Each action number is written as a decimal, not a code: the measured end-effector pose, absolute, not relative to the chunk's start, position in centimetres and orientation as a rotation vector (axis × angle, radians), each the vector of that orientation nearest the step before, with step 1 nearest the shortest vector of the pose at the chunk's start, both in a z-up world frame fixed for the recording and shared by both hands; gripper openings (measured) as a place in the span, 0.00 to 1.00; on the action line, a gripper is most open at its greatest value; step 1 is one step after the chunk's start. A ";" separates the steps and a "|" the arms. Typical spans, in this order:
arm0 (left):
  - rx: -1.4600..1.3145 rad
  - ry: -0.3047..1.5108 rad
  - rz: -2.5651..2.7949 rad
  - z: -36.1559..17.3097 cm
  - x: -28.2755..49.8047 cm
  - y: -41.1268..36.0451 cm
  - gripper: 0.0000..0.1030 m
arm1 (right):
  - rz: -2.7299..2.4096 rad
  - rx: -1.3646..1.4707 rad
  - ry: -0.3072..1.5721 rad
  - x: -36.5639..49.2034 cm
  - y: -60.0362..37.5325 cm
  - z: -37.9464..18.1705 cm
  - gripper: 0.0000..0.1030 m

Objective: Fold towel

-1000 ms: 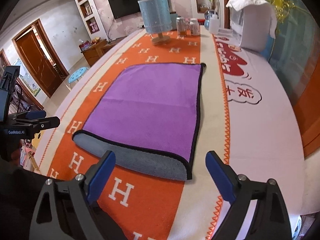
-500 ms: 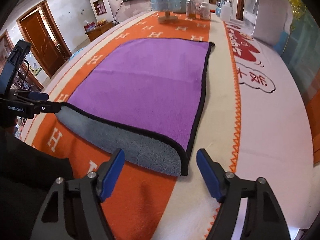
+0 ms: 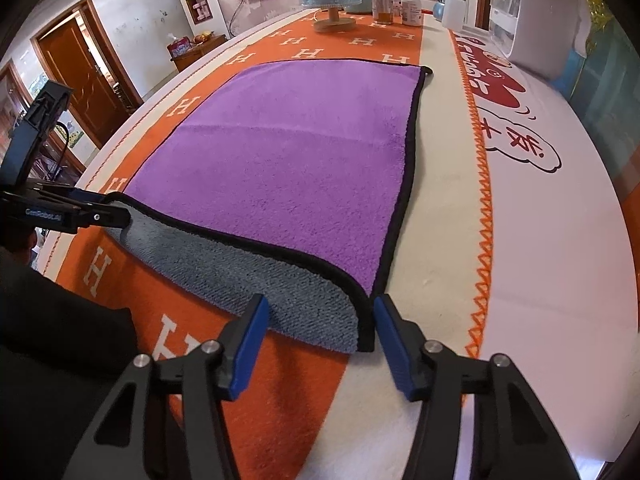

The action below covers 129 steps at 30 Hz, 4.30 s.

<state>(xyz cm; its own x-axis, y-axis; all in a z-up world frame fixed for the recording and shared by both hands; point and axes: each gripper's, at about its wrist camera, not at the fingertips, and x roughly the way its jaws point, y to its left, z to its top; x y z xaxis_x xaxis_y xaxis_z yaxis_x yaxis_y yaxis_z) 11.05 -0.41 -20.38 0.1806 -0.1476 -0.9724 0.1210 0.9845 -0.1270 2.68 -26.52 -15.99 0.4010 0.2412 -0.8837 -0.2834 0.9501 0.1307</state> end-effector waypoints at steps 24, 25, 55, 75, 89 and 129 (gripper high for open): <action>-0.040 1.359 -0.194 -19.4 9.4 0.7 0.10 | 0.322 -0.033 1.105 1.8 -27.1 -15.5 0.07; -0.043 1.357 -0.196 -19.5 9.4 0.8 0.08 | 0.320 -0.032 1.105 1.8 -27.2 -15.5 0.06; -0.004 1.248 -0.249 -11.8 11.1 1.5 0.04 | 0.292 -0.094 1.017 3.7 -27.2 -10.4 0.04; 0.013 0.916 -0.232 -2.1 17.6 1.0 0.04 | 0.178 -0.137 0.716 10.3 -27.7 -1.6 0.04; -0.024 0.817 -0.151 -5.7 26.2 -0.2 0.04 | 0.010 -0.254 0.579 16.0 -26.0 -3.4 0.04; -0.177 1.047 -0.050 -9.9 21.0 0.0 0.68 | 0.053 -0.052 0.808 16.6 -27.5 -8.3 0.72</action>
